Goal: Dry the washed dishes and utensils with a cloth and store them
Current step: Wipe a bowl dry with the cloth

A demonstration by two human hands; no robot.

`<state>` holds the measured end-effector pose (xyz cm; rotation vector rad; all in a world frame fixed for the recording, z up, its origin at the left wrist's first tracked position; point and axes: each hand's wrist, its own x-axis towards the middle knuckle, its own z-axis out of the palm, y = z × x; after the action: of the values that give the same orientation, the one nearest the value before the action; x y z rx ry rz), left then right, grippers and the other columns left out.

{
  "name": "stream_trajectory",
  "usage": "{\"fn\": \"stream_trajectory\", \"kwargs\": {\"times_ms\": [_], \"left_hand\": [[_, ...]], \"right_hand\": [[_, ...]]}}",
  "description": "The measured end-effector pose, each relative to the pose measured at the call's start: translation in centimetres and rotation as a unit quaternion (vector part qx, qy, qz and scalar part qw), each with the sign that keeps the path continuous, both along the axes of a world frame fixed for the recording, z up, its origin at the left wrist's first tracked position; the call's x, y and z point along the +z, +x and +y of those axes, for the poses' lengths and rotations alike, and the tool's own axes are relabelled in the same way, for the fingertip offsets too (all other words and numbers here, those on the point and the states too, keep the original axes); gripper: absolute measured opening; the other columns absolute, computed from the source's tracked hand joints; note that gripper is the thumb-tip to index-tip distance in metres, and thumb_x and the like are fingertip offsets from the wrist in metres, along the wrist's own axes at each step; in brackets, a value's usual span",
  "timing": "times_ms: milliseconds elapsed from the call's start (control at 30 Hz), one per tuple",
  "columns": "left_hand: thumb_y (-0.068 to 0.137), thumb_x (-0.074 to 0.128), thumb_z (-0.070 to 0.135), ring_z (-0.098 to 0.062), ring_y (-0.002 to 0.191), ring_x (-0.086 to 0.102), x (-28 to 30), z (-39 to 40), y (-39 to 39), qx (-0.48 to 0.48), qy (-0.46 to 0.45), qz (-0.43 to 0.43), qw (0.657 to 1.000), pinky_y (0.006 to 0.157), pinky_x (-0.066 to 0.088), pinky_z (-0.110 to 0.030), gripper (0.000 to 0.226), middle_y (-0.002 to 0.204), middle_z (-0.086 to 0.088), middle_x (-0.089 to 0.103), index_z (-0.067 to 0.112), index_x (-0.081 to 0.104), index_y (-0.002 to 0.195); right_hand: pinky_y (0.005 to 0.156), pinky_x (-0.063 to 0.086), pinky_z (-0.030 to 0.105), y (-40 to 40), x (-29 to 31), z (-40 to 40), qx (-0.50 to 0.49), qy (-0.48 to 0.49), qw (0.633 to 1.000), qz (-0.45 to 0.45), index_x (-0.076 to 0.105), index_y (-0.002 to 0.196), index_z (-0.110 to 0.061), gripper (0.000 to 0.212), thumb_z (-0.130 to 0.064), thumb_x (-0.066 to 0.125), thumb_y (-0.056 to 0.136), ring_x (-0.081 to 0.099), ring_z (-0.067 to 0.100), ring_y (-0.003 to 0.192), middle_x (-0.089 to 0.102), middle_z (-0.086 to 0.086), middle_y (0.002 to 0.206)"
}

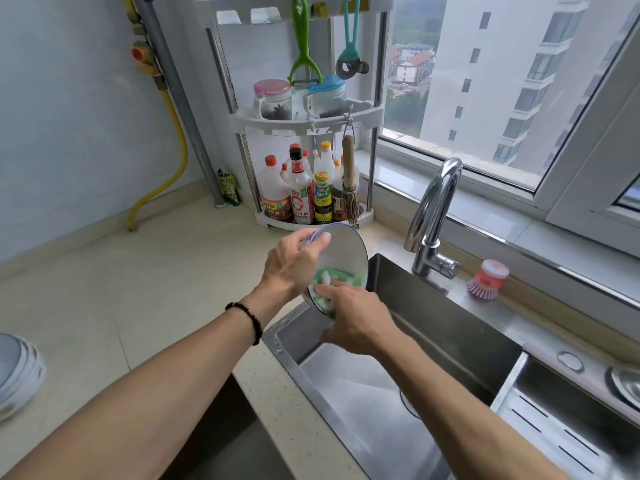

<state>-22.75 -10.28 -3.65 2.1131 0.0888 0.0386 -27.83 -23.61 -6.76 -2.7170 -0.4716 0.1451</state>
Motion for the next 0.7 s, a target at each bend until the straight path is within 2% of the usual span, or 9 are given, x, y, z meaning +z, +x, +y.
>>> {"fn": "stream_trajectory", "kwargs": {"times_ms": [67,200,267,367,400,500,567,633,700], "left_hand": [[0.078,0.047,0.067,-0.016,0.104,0.062,-0.1,0.1,0.0,0.004,0.017,-0.001,1.0,0.078,0.045,-0.029,0.056,0.112,0.009,0.07,0.035,0.07,0.118],[0.072,0.052,0.07,-0.017,0.1,0.066,-0.5,0.9,-0.4,-0.027,-0.009,0.035,0.999,0.089,0.053,-0.036,0.056,0.106,0.01,0.073,0.036,0.072,0.112],[0.072,0.051,0.069,-0.019,0.097,0.067,-0.6,0.6,-0.4,-0.011,-0.019,0.025,0.999,0.085,0.054,-0.035,0.055,0.103,0.008,0.073,0.036,0.073,0.109],[0.076,0.047,0.068,-0.019,0.099,0.063,-0.6,0.0,-0.3,0.023,0.005,-0.001,1.0,0.073,0.044,-0.028,0.057,0.106,0.005,0.072,0.033,0.072,0.113],[0.076,0.047,0.068,-0.018,0.099,0.062,-0.6,0.1,-0.4,0.015,0.007,0.002,1.0,0.073,0.042,-0.028,0.056,0.106,0.006,0.071,0.033,0.072,0.113],[0.078,0.051,0.064,-0.019,0.092,0.063,-0.6,1.1,-0.6,-0.046,-0.002,0.04,0.998,0.072,0.042,-0.03,0.042,0.094,0.006,0.071,0.035,0.073,0.097],[0.078,0.052,0.061,-0.019,0.089,0.066,-0.7,1.3,-0.7,-0.057,-0.012,0.049,0.997,0.071,0.044,-0.03,0.039,0.091,0.007,0.071,0.035,0.073,0.097],[0.078,0.051,0.061,-0.02,0.091,0.067,-0.6,0.6,-0.7,-0.032,-0.032,0.037,0.998,0.07,0.045,-0.03,0.042,0.094,0.006,0.072,0.033,0.073,0.1],[0.077,0.049,0.062,-0.019,0.093,0.064,-0.7,-0.2,-0.6,-0.005,-0.028,0.023,0.999,0.069,0.042,-0.029,0.047,0.097,0.006,0.072,0.031,0.073,0.104]], "right_hand": [[0.089,0.052,0.04,-0.5,-0.1,0.5,0.014,0.044,0.998,0.036,0.048,0.139,-0.037,0.071,-0.034,0.079,0.075,0.059,0.028,0.11,0.059,-0.003,0.128],[0.075,0.052,0.039,-0.6,-0.7,-1.3,0.02,-0.126,0.989,-0.068,0.041,0.14,-0.033,0.063,-0.03,0.071,0.085,0.064,0.036,0.101,0.05,-0.005,0.136],[0.073,0.051,0.037,-0.3,-0.5,-1.4,-0.012,-0.108,0.992,-0.064,0.048,0.133,-0.031,0.058,-0.035,0.073,0.081,0.065,0.035,0.098,0.051,-0.005,0.134],[0.089,0.053,0.039,-0.9,-0.1,0.2,-0.008,0.061,0.998,0.031,0.054,0.133,-0.037,0.072,-0.056,0.08,0.068,0.062,0.028,0.11,0.06,-0.006,0.132],[0.089,0.053,0.038,-1.0,-0.4,0.3,0.004,0.068,0.997,0.026,0.053,0.135,-0.039,0.075,-0.059,0.079,0.068,0.062,0.026,0.111,0.06,-0.008,0.132],[0.084,0.044,0.039,-1.4,-1.1,-1.4,0.032,-0.08,0.993,-0.076,0.046,0.136,-0.04,0.072,-0.056,0.077,0.073,0.059,0.03,0.112,0.054,-0.009,0.135],[0.098,0.033,0.049,-1.1,-2.0,-2.5,0.027,-0.191,0.97,-0.149,0.052,0.132,-0.033,0.078,-0.046,0.085,0.063,0.052,0.034,0.121,0.056,-0.002,0.137],[0.113,0.017,0.057,-1.3,-2.3,-2.0,-0.016,-0.176,0.969,-0.174,0.062,0.125,-0.026,0.079,-0.035,0.089,0.051,0.046,0.037,0.133,0.06,0.005,0.135],[0.116,0.019,0.047,-1.6,-2.5,-0.5,-0.028,-0.073,0.991,-0.11,0.059,0.128,-0.023,0.071,-0.037,0.082,0.062,0.039,0.033,0.137,0.054,0.007,0.138]]}}
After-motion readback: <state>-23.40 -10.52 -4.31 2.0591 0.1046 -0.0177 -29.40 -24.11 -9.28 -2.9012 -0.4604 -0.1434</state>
